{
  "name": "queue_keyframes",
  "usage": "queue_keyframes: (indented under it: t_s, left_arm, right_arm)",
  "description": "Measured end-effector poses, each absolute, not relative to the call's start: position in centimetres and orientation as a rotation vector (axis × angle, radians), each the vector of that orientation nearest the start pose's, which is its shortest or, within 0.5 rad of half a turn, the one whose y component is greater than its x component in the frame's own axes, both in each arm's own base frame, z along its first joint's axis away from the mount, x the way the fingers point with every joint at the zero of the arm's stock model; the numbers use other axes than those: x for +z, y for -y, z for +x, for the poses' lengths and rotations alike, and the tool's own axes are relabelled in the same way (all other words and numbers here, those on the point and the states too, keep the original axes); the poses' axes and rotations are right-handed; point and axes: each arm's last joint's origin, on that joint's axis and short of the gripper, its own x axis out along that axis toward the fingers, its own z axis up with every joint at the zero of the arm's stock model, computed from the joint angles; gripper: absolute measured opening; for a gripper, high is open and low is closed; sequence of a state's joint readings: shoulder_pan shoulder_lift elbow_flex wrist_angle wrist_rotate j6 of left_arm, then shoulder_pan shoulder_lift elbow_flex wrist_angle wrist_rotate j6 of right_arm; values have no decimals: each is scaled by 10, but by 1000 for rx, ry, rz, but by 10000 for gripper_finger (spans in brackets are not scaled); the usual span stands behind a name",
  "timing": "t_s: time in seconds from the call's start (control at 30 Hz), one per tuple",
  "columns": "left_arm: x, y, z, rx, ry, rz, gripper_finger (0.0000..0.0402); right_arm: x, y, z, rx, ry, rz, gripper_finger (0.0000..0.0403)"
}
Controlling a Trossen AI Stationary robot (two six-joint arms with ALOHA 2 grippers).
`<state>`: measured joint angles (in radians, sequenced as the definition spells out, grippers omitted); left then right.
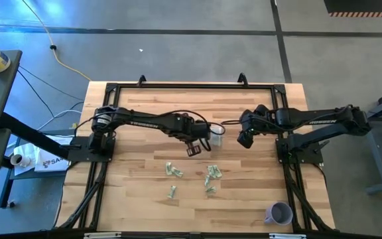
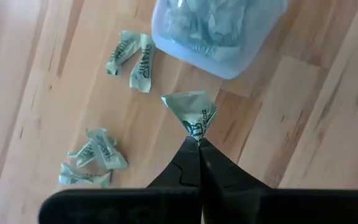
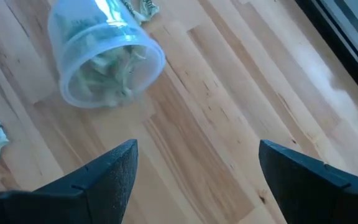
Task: Pick and place Stevia / Truvia into bins
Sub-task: Put the white stevia packet into the transparent container
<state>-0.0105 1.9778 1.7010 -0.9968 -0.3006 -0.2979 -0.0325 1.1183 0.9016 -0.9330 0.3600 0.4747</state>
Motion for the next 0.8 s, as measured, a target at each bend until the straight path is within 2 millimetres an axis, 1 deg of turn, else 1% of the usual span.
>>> queue_keyframes:
  t_s: [0.13,0.23,0.3,0.4,0.5,0.57,0.7,0.8]
  left_arm:
    - [245,-4,405,444,-1198,-53,23]
    - [245,-4,405,453,-1201,-62,23]
    - [245,-4,403,459,-1214,-62,23]
    - [244,-5,401,478,-1235,-66,23]
    - [244,-5,399,492,-1249,-69,23]
    - [243,-7,397,510,-1262,-64,23]
    - [232,-10,390,575,-1304,-94,23]
    - [231,-11,377,630,-1317,-102,24]
  right_arm:
    - [260,17,197,-621,-1017,217,323]
    - [252,21,205,-595,-1059,229,323]
    - [241,24,215,-568,-1113,231,321]
    - [219,27,237,-532,-1173,174,312]
    - [203,28,260,-466,-1133,146,294]
    - [197,29,269,-447,-1108,141,278]
    - [192,32,274,-444,-1108,120,250]
    - [198,37,277,-435,-1053,102,236]
